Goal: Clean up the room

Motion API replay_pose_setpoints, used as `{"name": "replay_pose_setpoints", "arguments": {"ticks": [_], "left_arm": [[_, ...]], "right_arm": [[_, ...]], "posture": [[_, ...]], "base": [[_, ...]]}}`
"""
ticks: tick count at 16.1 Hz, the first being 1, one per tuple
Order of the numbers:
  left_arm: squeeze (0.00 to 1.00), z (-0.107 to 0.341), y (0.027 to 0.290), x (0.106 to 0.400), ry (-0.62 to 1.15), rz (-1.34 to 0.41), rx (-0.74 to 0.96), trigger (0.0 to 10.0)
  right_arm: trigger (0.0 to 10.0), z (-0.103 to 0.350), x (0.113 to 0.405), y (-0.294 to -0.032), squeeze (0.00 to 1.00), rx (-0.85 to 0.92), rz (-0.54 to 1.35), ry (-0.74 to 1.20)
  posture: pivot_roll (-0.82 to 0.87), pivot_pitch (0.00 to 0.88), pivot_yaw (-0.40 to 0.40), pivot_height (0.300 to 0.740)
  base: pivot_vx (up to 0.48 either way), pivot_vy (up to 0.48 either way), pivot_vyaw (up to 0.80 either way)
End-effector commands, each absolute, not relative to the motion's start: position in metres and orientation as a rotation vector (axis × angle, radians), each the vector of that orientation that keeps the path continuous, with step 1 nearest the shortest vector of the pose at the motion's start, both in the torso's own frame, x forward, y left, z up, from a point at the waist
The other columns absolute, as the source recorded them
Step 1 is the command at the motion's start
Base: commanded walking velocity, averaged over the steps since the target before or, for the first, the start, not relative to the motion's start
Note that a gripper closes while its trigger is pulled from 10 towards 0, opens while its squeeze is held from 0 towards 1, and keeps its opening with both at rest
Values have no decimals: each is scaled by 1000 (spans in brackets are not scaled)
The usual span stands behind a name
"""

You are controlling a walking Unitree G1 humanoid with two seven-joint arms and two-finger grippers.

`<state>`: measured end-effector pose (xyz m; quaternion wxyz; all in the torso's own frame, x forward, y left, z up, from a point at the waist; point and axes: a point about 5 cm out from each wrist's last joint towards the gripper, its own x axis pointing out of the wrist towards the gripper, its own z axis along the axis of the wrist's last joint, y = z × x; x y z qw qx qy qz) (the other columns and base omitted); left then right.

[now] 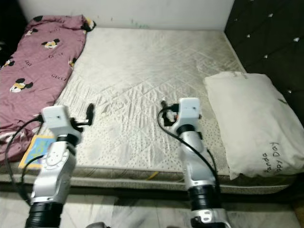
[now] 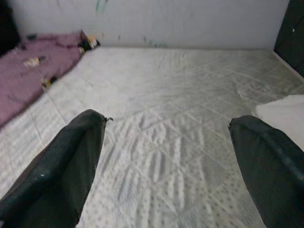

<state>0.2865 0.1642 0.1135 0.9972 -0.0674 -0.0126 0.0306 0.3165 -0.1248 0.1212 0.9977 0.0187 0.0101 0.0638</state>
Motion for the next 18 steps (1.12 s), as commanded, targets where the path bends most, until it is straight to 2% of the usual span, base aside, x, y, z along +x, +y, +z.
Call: {"name": "replay_pose_setpoints", "arguments": {"ticks": [1, 7, 11, 18], "left_arm": [[0, 117, 159, 288, -33, 48, -125, 10000], [0, 115, 160, 288, -22, 61, -129, 10000], [0, 114, 159, 288, -19, 55, -133, 10000], [0, 114, 159, 288, -16, 64, -142, 10000]], "right_arm": [[10000, 120, 317, -134, 0, 24, 103, 29], [10000, 116, 318, -137, 0, 9, 102, 35], [10000, 115, 317, -137, 0, 8, 102, 42], [10000, 114, 318, -138, 0, 7, 105, 47]], "posture": [[-68, 0, 22, 740], [-62, 0, 22, 740], [-64, 0, 23, 740], [-67, 0, 21, 740]], "base": [[0, 0, 0], [0, 0, 0], [0, 458, -552], [0, 480, 0]]}}
